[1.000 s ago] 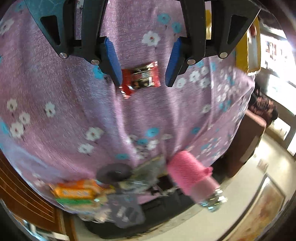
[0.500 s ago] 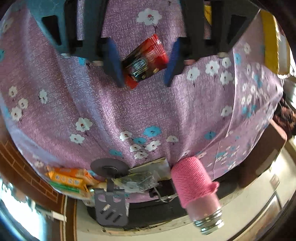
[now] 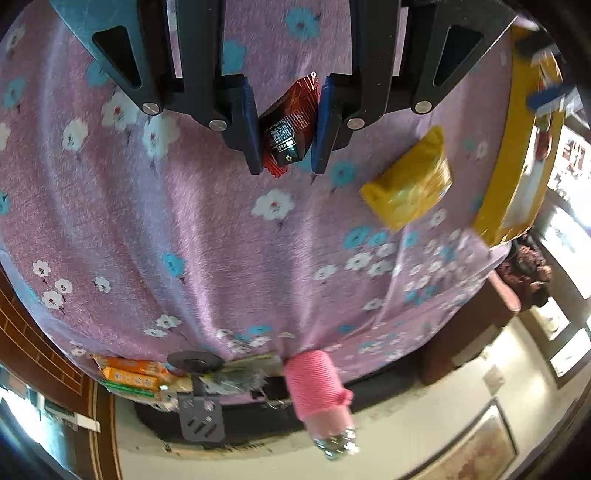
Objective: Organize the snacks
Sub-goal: 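Grasp the small red candy with the right tool, then grasp the yellow sandwich crackers packet with the left tool while the right tool holds the candy, then carry both held snacks into the yellow tray and open both tools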
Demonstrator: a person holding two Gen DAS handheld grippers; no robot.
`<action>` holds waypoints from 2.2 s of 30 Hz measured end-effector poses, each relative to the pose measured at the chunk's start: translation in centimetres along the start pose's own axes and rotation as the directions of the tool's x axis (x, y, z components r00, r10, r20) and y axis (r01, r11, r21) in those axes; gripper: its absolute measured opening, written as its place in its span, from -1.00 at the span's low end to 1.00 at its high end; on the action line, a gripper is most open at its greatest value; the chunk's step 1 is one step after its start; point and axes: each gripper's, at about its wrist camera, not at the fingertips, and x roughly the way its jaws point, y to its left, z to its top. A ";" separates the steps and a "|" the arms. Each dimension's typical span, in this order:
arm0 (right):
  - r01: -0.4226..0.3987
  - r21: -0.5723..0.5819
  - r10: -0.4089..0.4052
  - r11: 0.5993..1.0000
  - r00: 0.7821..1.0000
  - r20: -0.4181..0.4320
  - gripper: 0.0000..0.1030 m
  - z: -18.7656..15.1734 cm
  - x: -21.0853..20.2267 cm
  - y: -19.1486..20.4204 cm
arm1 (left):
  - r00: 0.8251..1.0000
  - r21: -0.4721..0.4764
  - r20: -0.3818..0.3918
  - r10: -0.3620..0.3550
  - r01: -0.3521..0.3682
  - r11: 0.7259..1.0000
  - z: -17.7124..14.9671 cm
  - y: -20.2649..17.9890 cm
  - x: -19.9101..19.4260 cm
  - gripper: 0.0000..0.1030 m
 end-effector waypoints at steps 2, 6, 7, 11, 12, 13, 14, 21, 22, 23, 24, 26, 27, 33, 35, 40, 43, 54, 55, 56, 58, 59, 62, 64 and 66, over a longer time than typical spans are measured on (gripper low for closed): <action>-0.020 0.000 0.020 1.000 1.000 0.007 -0.45 -0.2 -0.1 0.0 | 0.998 0.052 -0.030 0.049 -0.048 0.997 1.7 -0.4 2.1 0.45; -0.059 0.002 0.059 0.998 0.998 0.004 -0.45 -0.4 -0.5 -0.1 | 0.996 0.113 -0.052 0.068 -0.062 0.992 4.2 -1.0 5.0 0.45; -0.070 0.008 0.070 0.998 0.998 0.002 -0.46 -0.4 -0.6 -0.3 | 0.996 0.123 -0.052 0.068 -0.061 0.991 4.7 -1.1 5.7 0.45; -0.106 0.037 0.106 0.994 0.994 0.006 -0.46 -0.2 -0.9 -1.0 | 0.995 0.165 -0.067 0.069 -0.058 0.985 6.4 -2.0 8.4 0.45; -0.112 0.046 0.112 0.993 0.994 0.009 -0.46 -0.1 -1.0 -1.2 | 0.995 0.176 -0.074 0.065 -0.051 0.983 6.6 -2.4 9.0 0.45; -0.114 0.053 0.113 0.992 0.993 0.013 -0.46 -0.1 -1.1 -1.3 | 0.995 0.186 -0.081 0.061 -0.045 0.981 6.7 -2.6 9.7 0.45; -0.116 0.063 0.115 0.991 0.993 0.016 -0.46 0.0 -1.1 -1.6 | 0.994 0.198 -0.092 0.066 -0.046 0.979 6.7 -2.9 10.5 0.45; -0.141 0.131 0.140 0.981 0.990 0.015 -0.46 0.1 -1.1 -3.0 | 0.993 0.205 -0.094 0.072 -0.051 0.977 6.9 -3.1 11.2 0.48; -0.143 0.134 0.143 0.981 0.990 0.015 -0.46 0.1 -1.1 -3.0 | 0.993 0.210 -0.093 0.066 -0.045 0.977 6.8 -3.2 10.9 0.13; -0.146 0.136 0.146 0.980 0.989 0.012 -0.46 0.1 -1.0 -3.1 | 0.994 0.218 -0.091 0.068 -0.047 0.975 6.8 -3.4 10.6 -0.08; -0.147 0.138 0.147 0.979 0.989 0.008 -0.46 0.2 -0.9 -3.1 | 0.993 0.217 -0.096 0.065 -0.043 0.975 6.7 -3.4 10.3 -0.17; -0.148 0.139 0.149 0.979 0.989 0.008 -0.46 0.1 -0.9 -3.1 | 0.994 0.213 -0.086 0.061 -0.041 0.976 6.3 -3.5 9.6 -0.17; -0.148 0.138 0.148 0.979 0.989 0.009 -0.46 0.1 -0.9 -3.0 | 0.994 0.215 -0.082 0.067 -0.048 0.976 6.0 -3.6 9.4 -0.18; -0.161 0.139 0.160 0.977 0.987 0.020 -0.46 0.1 -1.1 -2.9 | 0.999 0.140 -0.036 0.039 -0.034 0.990 4.6 -2.9 6.7 -0.18; -0.176 0.150 0.176 0.973 0.984 0.017 -0.46 0.0 -1.0 -3.0 | 1.000 0.095 -0.014 0.021 -0.020 0.995 3.8 -2.5 5.1 -0.18; -0.203 0.169 0.202 0.964 0.979 0.022 -0.46 -0.2 -1.0 -3.2 | 0.998 -0.019 0.052 -0.022 0.023 1.000 1.0 -1.0 0.4 -0.17; -0.217 0.171 0.216 0.961 0.976 0.021 -0.46 -0.3 -0.9 -3.0 | 0.995 -0.085 0.091 -0.030 0.038 0.996 -0.5 0.9 -2.1 -0.17; -0.306 0.220 0.315 0.926 0.949 -0.007 -0.46 -1.0 -0.8 -1.5 | 0.976 -0.294 0.170 0.133 -0.078 0.953 -4.7 11.0 -8.1 -0.16; -0.314 0.220 0.324 0.924 0.946 -0.013 -0.46 -1.1 -0.9 -1.0 | 0.975 -0.310 0.172 0.142 -0.083 0.947 -5.0 11.7 -8.4 -0.16; -0.323 0.216 0.335 0.921 0.942 -0.021 -0.47 -1.2 -1.0 -0.3 | 0.973 -0.330 0.174 0.152 -0.087 0.940 -5.5 12.6 -8.7 -0.16; -0.334 0.190 0.348 0.923 0.937 -0.042 -0.47 -1.1 -1.2 1.8 | 0.970 -0.356 0.176 0.167 -0.095 0.930 -6.2 13.8 -9.1 -0.16; -0.338 0.170 0.350 0.926 0.935 -0.050 -0.47 -1.0 -1.4 2.9 | 0.969 -0.368 0.176 0.175 -0.100 0.924 -6.5 14.5 -9.3 -0.16; -0.366 0.093 0.373 0.926 0.925 -0.069 -0.47 -0.5 -2.0 7.2 | 0.968 -0.375 0.162 0.194 -0.121 0.919 -7.1 15.7 -9.6 -0.16; -0.388 0.039 0.390 0.921 0.917 -0.083 -0.48 0.0 -2.3 10.4 | 0.966 -0.366 0.142 0.217 -0.153 0.918 -6.9 16.5 -9.5 -0.16; -0.410 -0.008 0.407 0.912 0.908 -0.102 -0.48 0.4 -2.3 13.5 | 0.964 -0.364 0.127 0.232 -0.172 0.915 -6.6 17.4 -9.5 -0.16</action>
